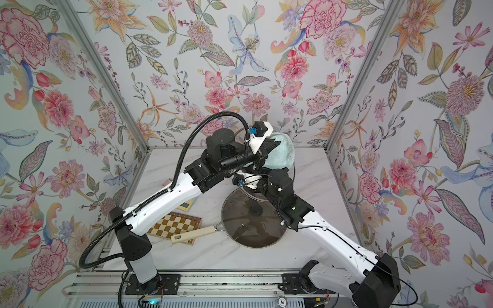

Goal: Wipe the pot lid with a cloth
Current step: Wipe the pot lid.

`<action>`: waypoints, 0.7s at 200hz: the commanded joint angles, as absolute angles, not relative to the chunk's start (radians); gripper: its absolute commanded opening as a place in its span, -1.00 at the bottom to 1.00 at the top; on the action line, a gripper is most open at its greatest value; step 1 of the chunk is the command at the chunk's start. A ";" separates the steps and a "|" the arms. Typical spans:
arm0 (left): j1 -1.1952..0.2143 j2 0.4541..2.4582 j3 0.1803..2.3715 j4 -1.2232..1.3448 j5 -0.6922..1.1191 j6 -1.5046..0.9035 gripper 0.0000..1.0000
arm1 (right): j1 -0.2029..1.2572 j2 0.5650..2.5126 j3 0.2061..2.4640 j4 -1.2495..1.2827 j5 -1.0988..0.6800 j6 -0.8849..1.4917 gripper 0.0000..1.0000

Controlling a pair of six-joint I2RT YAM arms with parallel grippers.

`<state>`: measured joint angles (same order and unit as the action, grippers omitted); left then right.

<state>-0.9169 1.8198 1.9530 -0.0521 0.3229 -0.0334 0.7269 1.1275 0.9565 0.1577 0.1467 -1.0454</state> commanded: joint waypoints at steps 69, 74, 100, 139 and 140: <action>-0.767 1.785 1.866 -0.129 -0.013 -0.002 -1.00 | 0.752 1.000 0.948 0.506 0.233 -1.063 -1.00; -0.750 1.788 1.864 -0.135 -0.031 -0.004 -1.00 | 0.751 0.995 0.944 0.509 0.238 -1.060 -1.00; -0.652 1.815 1.905 -0.144 -0.068 -0.073 -1.00 | 0.752 0.976 0.935 0.524 0.282 -1.050 -1.00; -0.581 1.895 2.084 -0.140 -0.232 -0.081 -1.00 | 0.740 0.961 0.928 0.529 0.335 -1.020 -1.00; -0.579 1.895 2.089 -0.141 -0.233 -0.083 -1.00 | 0.738 0.962 0.927 0.529 0.336 -1.017 -1.00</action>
<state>-0.6140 1.8435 1.9781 -0.1081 -0.0734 -0.0677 0.7464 1.0409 0.8879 0.2237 0.2802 -1.0431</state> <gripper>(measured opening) 0.052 0.309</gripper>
